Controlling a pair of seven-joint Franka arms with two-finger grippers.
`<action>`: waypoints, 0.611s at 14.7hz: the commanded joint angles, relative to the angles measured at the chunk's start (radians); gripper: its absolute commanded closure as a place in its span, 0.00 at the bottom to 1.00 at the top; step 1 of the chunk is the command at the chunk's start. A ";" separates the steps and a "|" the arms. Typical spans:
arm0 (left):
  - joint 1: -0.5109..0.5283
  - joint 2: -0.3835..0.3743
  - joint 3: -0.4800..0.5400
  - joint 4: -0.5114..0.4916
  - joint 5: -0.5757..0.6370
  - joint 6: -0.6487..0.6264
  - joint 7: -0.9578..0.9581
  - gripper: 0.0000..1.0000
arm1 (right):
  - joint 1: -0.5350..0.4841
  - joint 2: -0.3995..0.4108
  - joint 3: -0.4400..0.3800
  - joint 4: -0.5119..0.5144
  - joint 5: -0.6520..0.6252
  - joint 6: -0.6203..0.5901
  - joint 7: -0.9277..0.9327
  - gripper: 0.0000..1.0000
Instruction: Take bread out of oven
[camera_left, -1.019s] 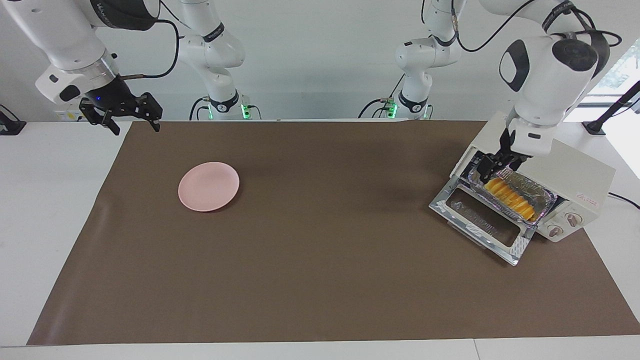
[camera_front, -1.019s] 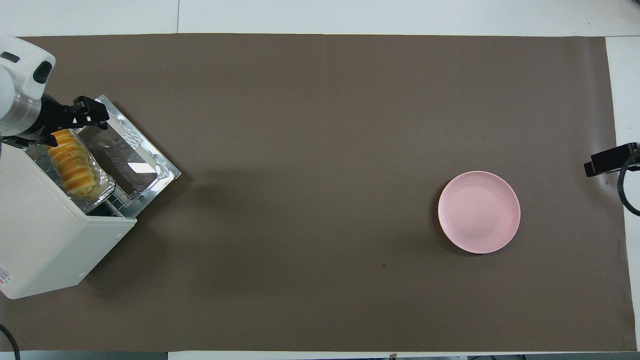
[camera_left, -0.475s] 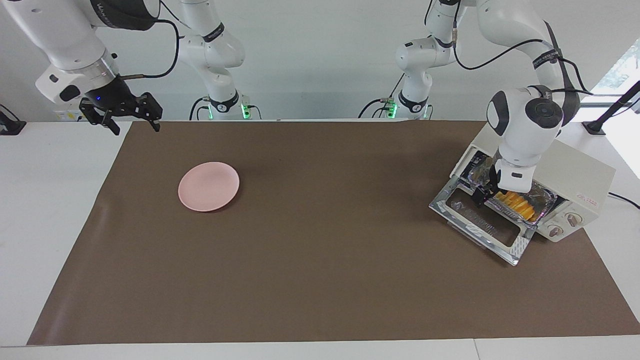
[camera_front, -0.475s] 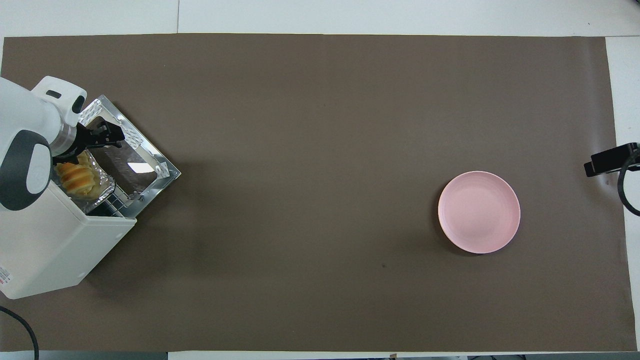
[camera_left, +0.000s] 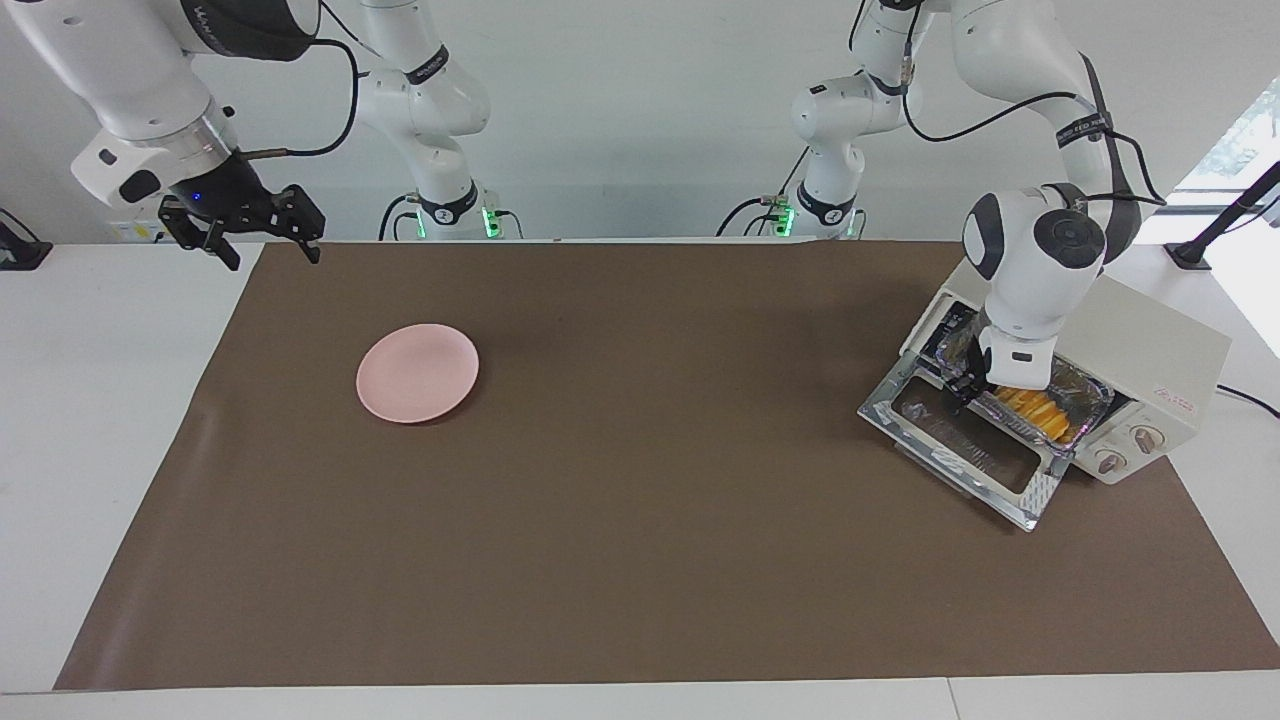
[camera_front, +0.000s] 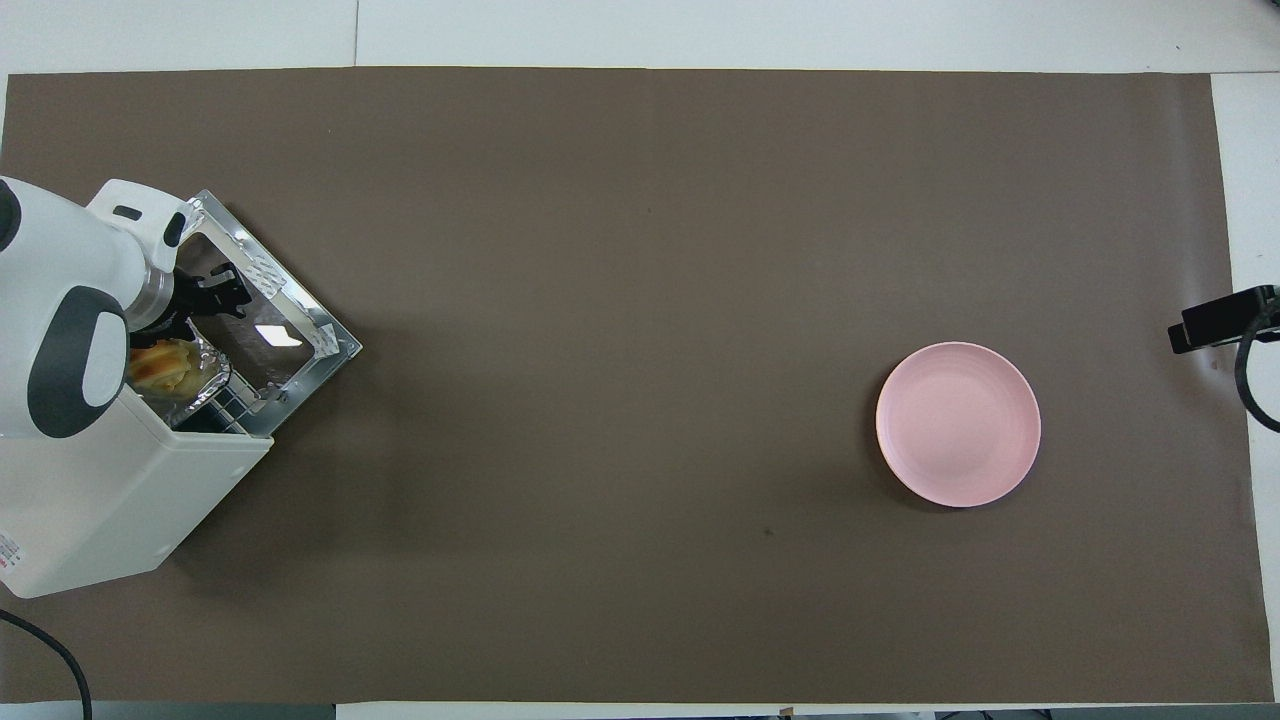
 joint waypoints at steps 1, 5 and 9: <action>0.008 -0.018 -0.002 -0.031 0.031 0.016 -0.017 1.00 | -0.011 -0.021 0.008 -0.023 0.017 -0.004 0.008 0.00; -0.092 -0.006 -0.007 0.013 0.100 -0.017 -0.005 1.00 | -0.011 -0.021 0.008 -0.024 0.017 -0.004 0.008 0.00; -0.297 0.101 -0.011 0.263 -0.057 -0.075 -0.008 1.00 | -0.011 -0.021 0.008 -0.023 0.017 -0.004 0.008 0.00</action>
